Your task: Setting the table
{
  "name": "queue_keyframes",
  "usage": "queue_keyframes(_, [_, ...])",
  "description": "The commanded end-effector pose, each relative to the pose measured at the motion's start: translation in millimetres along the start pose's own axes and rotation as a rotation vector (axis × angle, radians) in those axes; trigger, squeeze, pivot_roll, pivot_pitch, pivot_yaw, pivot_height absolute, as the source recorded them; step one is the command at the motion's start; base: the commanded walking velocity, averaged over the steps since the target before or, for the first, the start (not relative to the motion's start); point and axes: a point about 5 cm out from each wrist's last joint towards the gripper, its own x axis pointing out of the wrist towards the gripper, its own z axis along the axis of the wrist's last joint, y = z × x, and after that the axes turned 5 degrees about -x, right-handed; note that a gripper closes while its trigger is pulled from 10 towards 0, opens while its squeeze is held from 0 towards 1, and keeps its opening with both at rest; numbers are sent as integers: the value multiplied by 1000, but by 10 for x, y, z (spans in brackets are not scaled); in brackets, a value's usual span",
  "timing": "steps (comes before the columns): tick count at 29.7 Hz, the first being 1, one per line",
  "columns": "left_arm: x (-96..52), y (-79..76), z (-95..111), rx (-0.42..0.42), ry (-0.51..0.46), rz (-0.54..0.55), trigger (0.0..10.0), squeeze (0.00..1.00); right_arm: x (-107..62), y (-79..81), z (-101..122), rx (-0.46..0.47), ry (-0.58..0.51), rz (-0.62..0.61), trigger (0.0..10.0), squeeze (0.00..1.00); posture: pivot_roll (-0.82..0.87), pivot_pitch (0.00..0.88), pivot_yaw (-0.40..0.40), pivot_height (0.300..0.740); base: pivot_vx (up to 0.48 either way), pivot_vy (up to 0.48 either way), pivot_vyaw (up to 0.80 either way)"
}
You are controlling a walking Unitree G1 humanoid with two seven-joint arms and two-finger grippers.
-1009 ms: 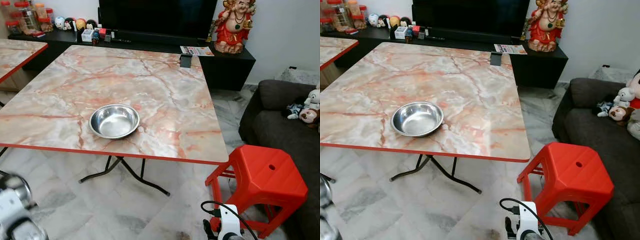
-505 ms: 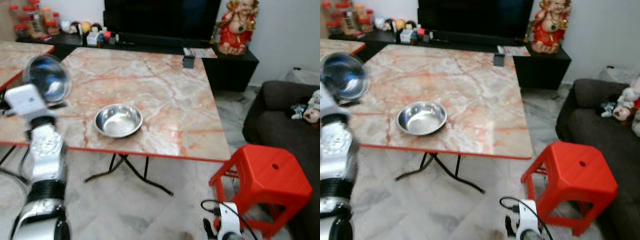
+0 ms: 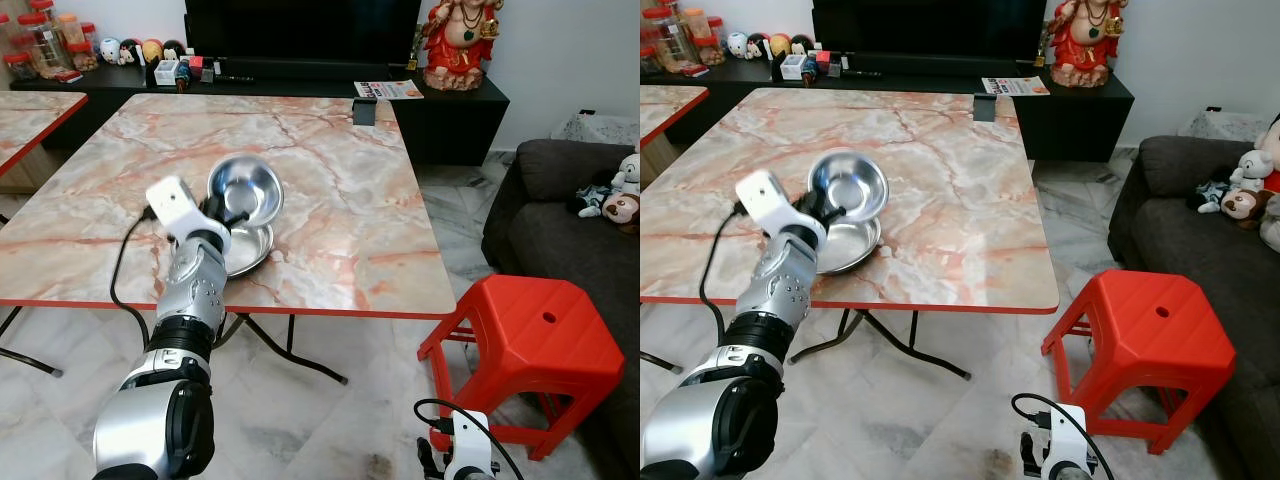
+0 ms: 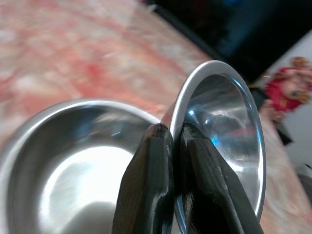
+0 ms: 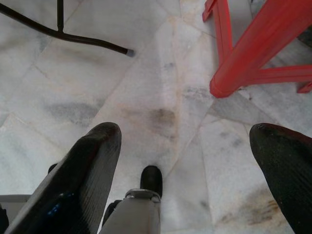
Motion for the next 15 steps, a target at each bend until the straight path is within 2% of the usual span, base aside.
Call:
queue_keyframes(1, [44,-31,65,-59,2,57,10000,0,-3,-36,3,6,-4,-12,10000,0,-65,0,-30,740,0,0,0])
queue_keyframes(4, [50,9,45,-26,24,87,10000,0,-3,-35,3,3,-4,-10,10000,0,-63,0,-32,740,0,0,0])
queue_keyframes(12, [72,-68,4,-132,60,111,10000,0,2,-20,22,4,-9,-8,10000,0,-65,0,-27,740,0,0,0])
queue_keyframes(14, [77,-87,2,-119,63,123,10000,0,1,-21,17,6,-9,-9,10000,0,-70,0,-22,740,0,0,0])
queue_keyframes(15, [82,-101,0,-85,62,128,10000,0,-2,-23,8,9,-7,-10,10000,0,-73,0,-21,740,0,0,0])
